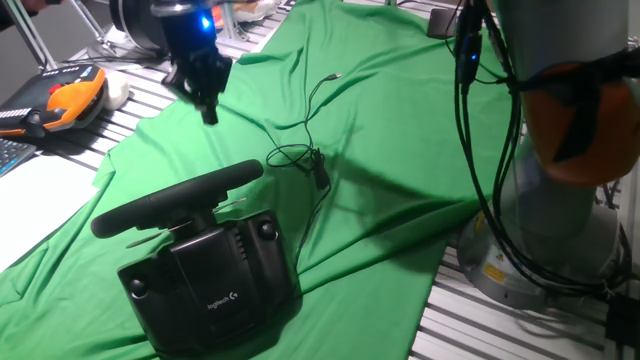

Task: Rotate the steering wheel 90 degrees counterclockwise

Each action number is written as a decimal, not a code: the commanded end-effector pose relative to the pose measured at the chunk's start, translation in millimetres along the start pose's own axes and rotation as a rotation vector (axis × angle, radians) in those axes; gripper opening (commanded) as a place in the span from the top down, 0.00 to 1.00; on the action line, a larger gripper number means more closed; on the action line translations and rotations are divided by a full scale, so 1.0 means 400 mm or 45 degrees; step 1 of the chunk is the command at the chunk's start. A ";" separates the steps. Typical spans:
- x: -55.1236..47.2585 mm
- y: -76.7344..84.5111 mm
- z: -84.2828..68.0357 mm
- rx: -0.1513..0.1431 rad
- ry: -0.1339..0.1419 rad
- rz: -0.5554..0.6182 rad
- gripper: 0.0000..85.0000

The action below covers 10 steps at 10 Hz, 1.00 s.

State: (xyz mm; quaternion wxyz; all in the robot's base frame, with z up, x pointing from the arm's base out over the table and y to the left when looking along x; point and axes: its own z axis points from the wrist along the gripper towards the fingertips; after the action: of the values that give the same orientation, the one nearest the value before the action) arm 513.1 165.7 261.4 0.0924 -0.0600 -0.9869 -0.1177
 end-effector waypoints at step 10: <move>0.012 0.120 0.031 0.141 0.367 0.011 1.00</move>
State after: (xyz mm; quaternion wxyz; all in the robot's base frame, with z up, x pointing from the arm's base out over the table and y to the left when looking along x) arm 512.9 215.6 261.2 0.2287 -0.0414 -0.9702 -0.0684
